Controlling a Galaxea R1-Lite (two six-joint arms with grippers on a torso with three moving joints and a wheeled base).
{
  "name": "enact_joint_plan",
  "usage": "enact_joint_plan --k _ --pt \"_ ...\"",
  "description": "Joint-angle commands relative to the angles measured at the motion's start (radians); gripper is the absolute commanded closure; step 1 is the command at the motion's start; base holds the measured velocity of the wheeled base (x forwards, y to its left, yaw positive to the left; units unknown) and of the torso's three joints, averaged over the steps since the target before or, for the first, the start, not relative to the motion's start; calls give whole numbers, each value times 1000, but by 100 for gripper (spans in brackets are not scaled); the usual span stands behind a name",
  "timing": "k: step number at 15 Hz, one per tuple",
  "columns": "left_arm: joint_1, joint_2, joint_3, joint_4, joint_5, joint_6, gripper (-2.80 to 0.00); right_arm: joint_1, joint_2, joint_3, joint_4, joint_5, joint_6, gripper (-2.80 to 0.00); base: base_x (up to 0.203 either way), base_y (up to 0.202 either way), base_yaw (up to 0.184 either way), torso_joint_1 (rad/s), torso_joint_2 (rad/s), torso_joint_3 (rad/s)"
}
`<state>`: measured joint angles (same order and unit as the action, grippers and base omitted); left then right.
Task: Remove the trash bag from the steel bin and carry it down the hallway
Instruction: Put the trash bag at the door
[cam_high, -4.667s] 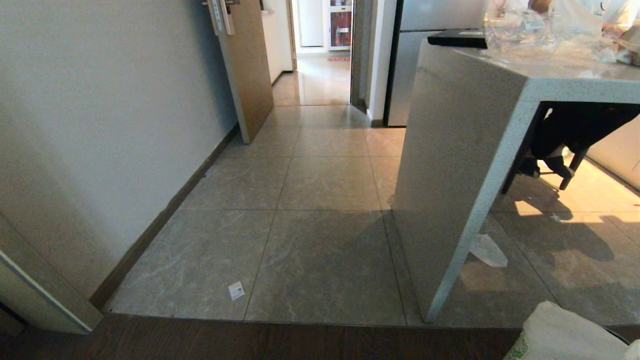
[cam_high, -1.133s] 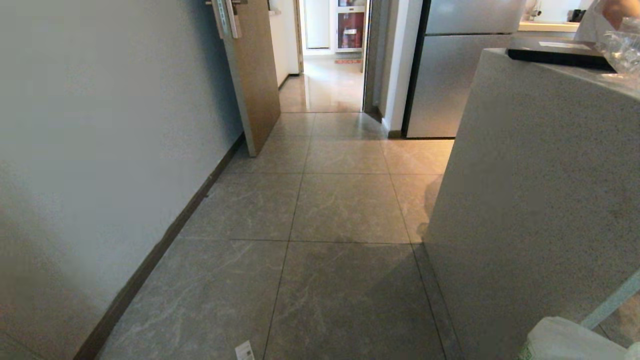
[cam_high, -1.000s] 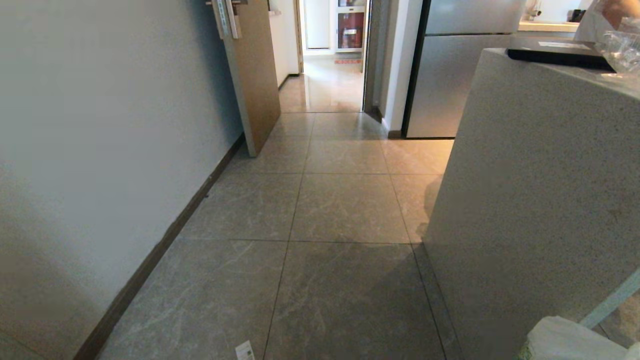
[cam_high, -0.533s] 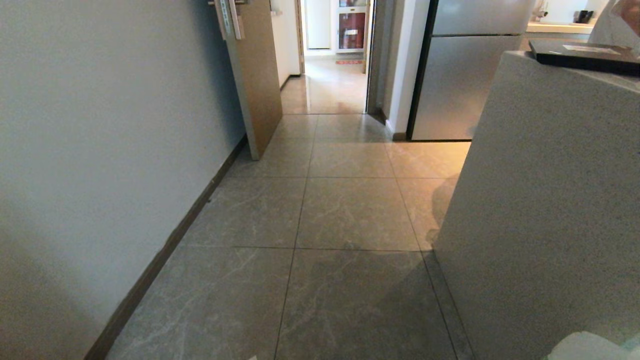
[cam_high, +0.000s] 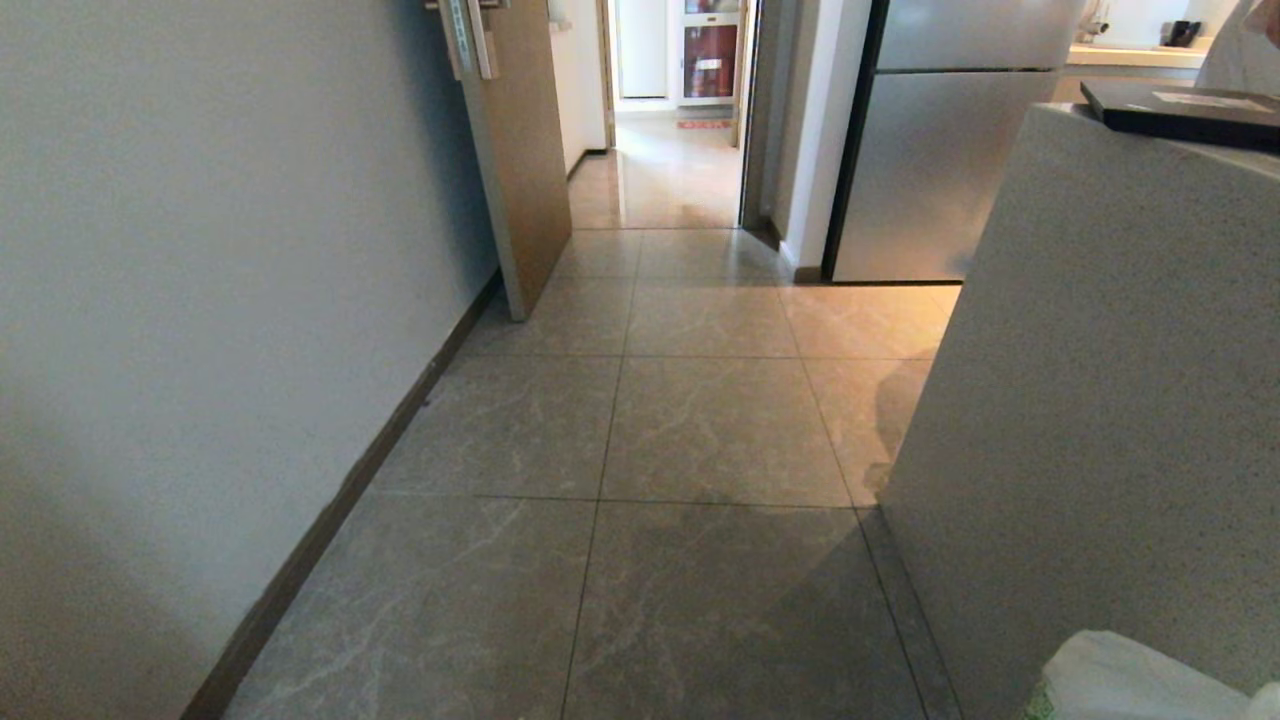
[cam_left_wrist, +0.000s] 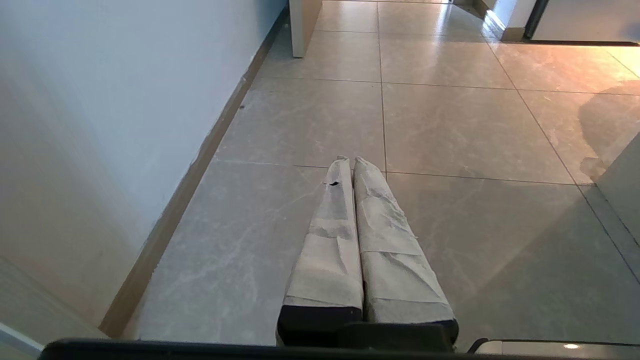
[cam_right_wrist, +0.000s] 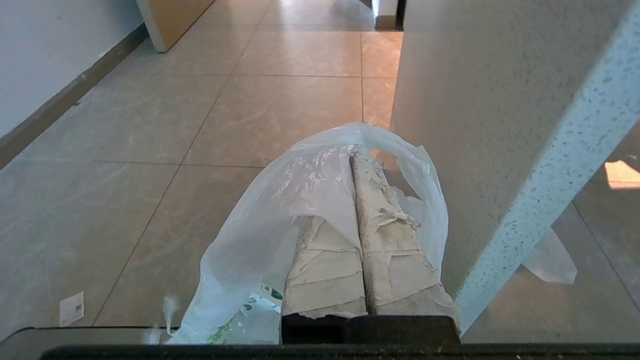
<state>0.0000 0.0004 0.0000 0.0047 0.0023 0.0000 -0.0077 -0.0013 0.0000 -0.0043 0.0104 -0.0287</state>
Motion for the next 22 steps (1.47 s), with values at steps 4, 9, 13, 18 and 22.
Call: enact_joint_plan --k 4,9,13,18,22 --pt "0 0 0 0 1 0 0 0 0 2 0 0 0 0 0 0 0 0 0 0" --pt "0 0 0 0 1 0 0 0 0 2 0 0 0 0 0 0 0 0 0 0" --pt "0 0 0 0 1 0 0 0 0 2 0 0 0 0 0 0 0 0 0 0" --pt "0 0 0 0 1 0 0 0 0 2 0 0 0 0 0 0 0 0 0 0" --pt "0 0 0 0 1 0 0 0 0 2 0 0 0 0 0 0 0 0 0 0"
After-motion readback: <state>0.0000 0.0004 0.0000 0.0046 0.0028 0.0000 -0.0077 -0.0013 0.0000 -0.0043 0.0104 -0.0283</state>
